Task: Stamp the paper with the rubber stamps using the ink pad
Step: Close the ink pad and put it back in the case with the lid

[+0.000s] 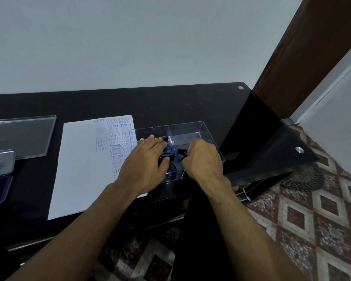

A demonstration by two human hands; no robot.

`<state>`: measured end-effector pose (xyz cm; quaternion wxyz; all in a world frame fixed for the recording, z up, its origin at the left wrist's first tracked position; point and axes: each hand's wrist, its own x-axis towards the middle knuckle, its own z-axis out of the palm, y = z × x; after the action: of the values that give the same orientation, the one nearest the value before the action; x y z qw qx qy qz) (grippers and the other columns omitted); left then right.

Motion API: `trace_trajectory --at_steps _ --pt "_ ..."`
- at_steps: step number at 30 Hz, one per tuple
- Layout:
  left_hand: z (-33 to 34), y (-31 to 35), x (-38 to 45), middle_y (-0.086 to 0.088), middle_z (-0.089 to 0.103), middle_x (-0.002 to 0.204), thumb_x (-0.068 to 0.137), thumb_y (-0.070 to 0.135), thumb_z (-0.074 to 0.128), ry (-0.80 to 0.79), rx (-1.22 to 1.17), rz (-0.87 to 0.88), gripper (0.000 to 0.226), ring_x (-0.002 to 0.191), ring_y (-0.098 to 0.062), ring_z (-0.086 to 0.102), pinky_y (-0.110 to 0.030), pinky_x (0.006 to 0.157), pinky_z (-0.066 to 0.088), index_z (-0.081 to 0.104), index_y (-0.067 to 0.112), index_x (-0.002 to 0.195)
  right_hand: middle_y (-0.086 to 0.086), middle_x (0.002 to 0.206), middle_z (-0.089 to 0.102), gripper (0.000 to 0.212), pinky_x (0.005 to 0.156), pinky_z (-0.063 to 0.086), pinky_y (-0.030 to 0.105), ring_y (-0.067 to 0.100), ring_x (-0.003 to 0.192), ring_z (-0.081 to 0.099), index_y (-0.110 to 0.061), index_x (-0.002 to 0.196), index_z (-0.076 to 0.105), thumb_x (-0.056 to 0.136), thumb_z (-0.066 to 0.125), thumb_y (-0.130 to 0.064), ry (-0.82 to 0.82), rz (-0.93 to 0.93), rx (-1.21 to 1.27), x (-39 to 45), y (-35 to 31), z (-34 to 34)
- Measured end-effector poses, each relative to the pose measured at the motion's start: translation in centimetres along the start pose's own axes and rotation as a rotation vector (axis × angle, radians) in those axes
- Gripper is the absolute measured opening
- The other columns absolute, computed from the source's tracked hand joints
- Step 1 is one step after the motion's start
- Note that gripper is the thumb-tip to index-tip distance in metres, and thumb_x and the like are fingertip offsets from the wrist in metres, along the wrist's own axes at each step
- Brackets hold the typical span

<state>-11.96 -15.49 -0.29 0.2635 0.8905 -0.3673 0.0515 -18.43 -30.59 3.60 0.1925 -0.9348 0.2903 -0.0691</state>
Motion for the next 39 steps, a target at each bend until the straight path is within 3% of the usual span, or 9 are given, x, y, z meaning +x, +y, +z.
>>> trace_trajectory --at_steps 5,9,13,16,21,29,31,39 --pt "0.1 -0.2 0.0 -0.007 0.055 0.145 0.096 0.027 0.060 -0.003 -0.003 0.005 0.046 0.143 -0.024 0.040 -0.034 0.120 0.022 0.057 0.011 0.139 0.003 0.063 0.062 0.023 0.043 0.050 0.026 0.017 0.052 0.060 -0.014 0.060 0.062 0.081 0.065 -0.005 -0.015 0.008 -0.005 0.5 0.8 1.0" --pt "0.2 -0.3 0.0 -0.007 0.056 0.144 0.096 0.027 0.061 -0.004 0.004 0.007 0.046 0.142 -0.024 0.041 -0.034 0.120 0.022 0.058 0.011 0.138 -0.003 0.059 0.056 0.031 0.044 0.046 0.029 0.011 0.052 0.053 -0.015 0.055 0.055 0.085 0.059 -0.010 0.101 -0.116 0.007 -0.1 1.2 1.4" --pt "0.3 -0.4 0.0 -0.007 0.054 0.146 0.095 0.028 0.061 -0.005 -0.004 0.009 0.048 0.145 -0.024 0.038 -0.038 0.123 0.023 0.057 0.011 0.140 -0.001 0.097 0.061 0.016 0.079 0.050 0.034 0.016 0.093 0.051 -0.016 0.093 0.067 0.094 0.052 -0.023 0.148 -0.258 -0.028 -1.2 1.0 1.8" --pt "0.0 -0.8 -0.2 -0.007 0.053 0.147 0.095 0.034 0.057 -0.008 0.005 0.011 0.049 0.148 -0.026 0.032 -0.045 0.124 0.023 0.057 0.013 0.139 0.002 0.114 0.063 0.023 0.091 0.049 0.037 0.019 0.107 0.053 -0.016 0.112 0.067 0.095 0.054 -0.025 0.151 -0.316 -0.040 -1.8 0.6 2.0" --pt "-2.3 -2.9 -1.9 -0.004 0.044 0.155 0.095 0.049 0.042 -0.012 0.033 -0.041 0.059 0.152 -0.023 0.023 -0.040 0.124 0.013 0.053 0.017 0.143 0.009 0.133 0.058 0.039 0.103 0.044 0.040 0.024 0.124 0.049 -0.012 0.129 0.060 0.094 0.058 -0.029 0.081 -0.396 -0.036 -2.8 -1.2 2.6" --pt "-8.3 -8.8 -8.4 0.004 0.039 0.159 0.095 0.061 0.032 0.066 0.133 -0.233 0.065 0.153 -0.016 0.021 -0.042 0.125 0.020 0.049 0.025 0.147 0.006 0.148 0.046 0.050 0.115 0.034 0.040 0.022 0.136 0.038 -0.017 0.141 0.050 0.099 0.048 -0.044 -0.039 -0.560 0.018 -5.1 -9.0 4.4" --pt "-9.7 -10.4 -10.5 0.003 0.040 0.158 0.096 0.060 0.034 0.089 0.151 -0.269 0.064 0.152 -0.016 0.022 -0.041 0.124 0.020 0.049 0.024 0.146 0.003 0.154 0.039 0.052 0.117 0.027 0.037 0.020 0.141 0.032 -0.022 0.145 0.046 0.100 0.044 -0.047 -0.083 -0.609 0.013 -6.0 -11.4 5.5" --pt "-14.5 -15.3 -17.0 -0.001 0.046 0.153 0.097 0.048 0.055 0.185 0.184 -0.446 0.055 0.148 -0.019 0.031 -0.044 0.118 0.034 0.051 0.020 0.145 -0.001 0.156 0.036 0.052 0.115 0.028 0.032 0.016 0.143 0.027 -0.026 0.146 0.043 0.100 0.043 -0.049 -0.170 -0.764 0.071 -8.8 -19.3 9.8"
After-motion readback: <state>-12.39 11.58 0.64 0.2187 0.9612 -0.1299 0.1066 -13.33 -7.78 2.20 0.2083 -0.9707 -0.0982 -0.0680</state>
